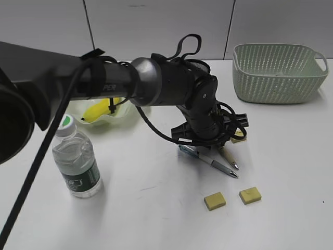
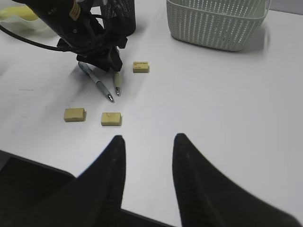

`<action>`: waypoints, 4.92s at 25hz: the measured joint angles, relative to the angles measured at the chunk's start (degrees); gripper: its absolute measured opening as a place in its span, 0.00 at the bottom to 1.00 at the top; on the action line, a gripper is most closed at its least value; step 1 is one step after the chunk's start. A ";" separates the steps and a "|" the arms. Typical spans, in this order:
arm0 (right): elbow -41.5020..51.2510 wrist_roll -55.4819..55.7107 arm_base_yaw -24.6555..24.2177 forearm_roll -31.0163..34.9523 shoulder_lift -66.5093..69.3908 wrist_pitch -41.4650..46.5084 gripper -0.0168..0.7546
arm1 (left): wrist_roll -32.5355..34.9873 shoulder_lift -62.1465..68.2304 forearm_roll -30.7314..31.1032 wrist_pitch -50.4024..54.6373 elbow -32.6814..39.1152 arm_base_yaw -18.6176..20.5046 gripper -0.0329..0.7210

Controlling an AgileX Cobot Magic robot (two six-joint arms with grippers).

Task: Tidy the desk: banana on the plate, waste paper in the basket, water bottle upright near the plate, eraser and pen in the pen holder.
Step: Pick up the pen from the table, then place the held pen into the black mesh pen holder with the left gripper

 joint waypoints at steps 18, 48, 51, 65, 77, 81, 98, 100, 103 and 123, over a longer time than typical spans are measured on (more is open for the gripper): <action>0.00 0.00 0.00 0.00 0.00 0.00 0.38 | -4.35 0.10 3.69 3.35 -0.76 -0.11 0.32; 0.00 -0.04 0.00 0.00 0.00 0.00 0.33 | 0.67 -0.44 11.75 12.97 -1.00 -0.47 0.32; 0.00 -0.04 0.00 0.00 0.00 0.00 0.33 | 0.90 -0.56 11.85 13.86 -1.00 -0.47 0.32; 0.00 -0.04 0.00 0.00 0.00 0.00 0.33 | -2.64 -0.48 10.46 12.69 -0.91 -0.16 0.29; 0.00 -0.04 0.00 0.00 0.00 0.00 0.33 | -2.76 -2.44 6.30 0.51 0.21 0.01 0.16; 0.00 -0.04 0.00 0.00 0.00 0.00 0.33 | -1.40 -7.89 9.56 -10.84 0.21 0.01 0.16; 0.00 -0.04 0.00 0.00 0.00 -0.01 0.33 | -0.32 -7.78 48.66 -44.64 0.17 13.68 0.16; 0.00 -0.04 0.00 -0.05 0.00 -0.01 0.33 | -0.32 -6.46 48.66 -45.50 0.17 14.45 0.16; 0.00 -0.04 0.00 -0.21 0.00 -0.01 0.33 | -0.32 -4.55 48.77 -47.73 0.17 14.88 0.16; 0.00 -0.04 0.00 -0.29 0.00 -0.01 0.33 | 8.20 -21.04 44.76 -5.40 0.50 9.34 0.40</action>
